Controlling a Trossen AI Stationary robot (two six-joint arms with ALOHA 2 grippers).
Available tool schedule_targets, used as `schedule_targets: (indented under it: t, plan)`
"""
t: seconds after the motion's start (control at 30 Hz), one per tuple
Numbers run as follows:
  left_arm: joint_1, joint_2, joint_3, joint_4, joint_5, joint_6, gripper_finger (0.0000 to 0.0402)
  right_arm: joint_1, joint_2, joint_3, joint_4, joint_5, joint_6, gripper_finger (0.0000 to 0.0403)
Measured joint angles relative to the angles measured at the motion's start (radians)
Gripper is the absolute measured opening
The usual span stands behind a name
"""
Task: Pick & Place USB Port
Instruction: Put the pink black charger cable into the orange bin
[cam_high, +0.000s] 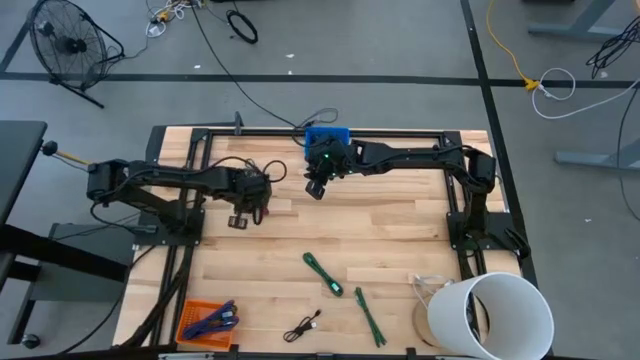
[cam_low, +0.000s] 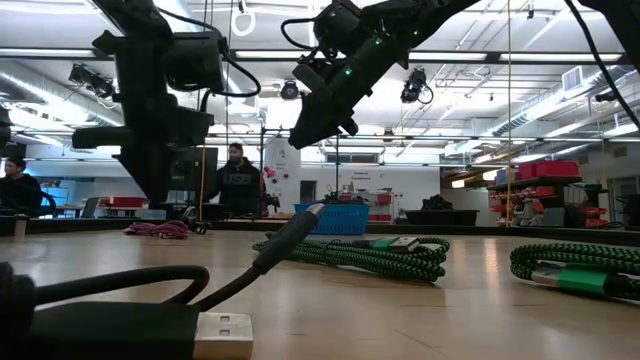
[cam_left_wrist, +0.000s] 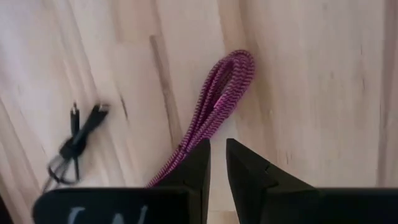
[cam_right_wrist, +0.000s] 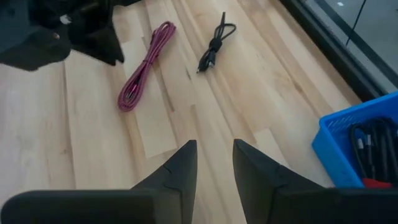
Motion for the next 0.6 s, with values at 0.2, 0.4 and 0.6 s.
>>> schedule_targets:
  t: [0.2, 0.4, 0.6]
  plan:
    - [0.048, 0.030, 0.000, 0.005, 0.014, 0.112, 0.0055, 0.017, 0.000, 0.000, -0.005, 0.000, 0.004, 0.0104]
    - [0.082, 0.113, 0.000, 0.018, 0.015, 0.035, 0.0058, 0.037, 0.000, 0.000, -0.005, 0.002, 0.003, 0.0104]
    - [0.082, 0.171, 0.000, 0.056, 0.018, 0.058, 0.0090, 0.039, 0.000, 0.000, 0.002, 0.003, -0.010, 0.0104]
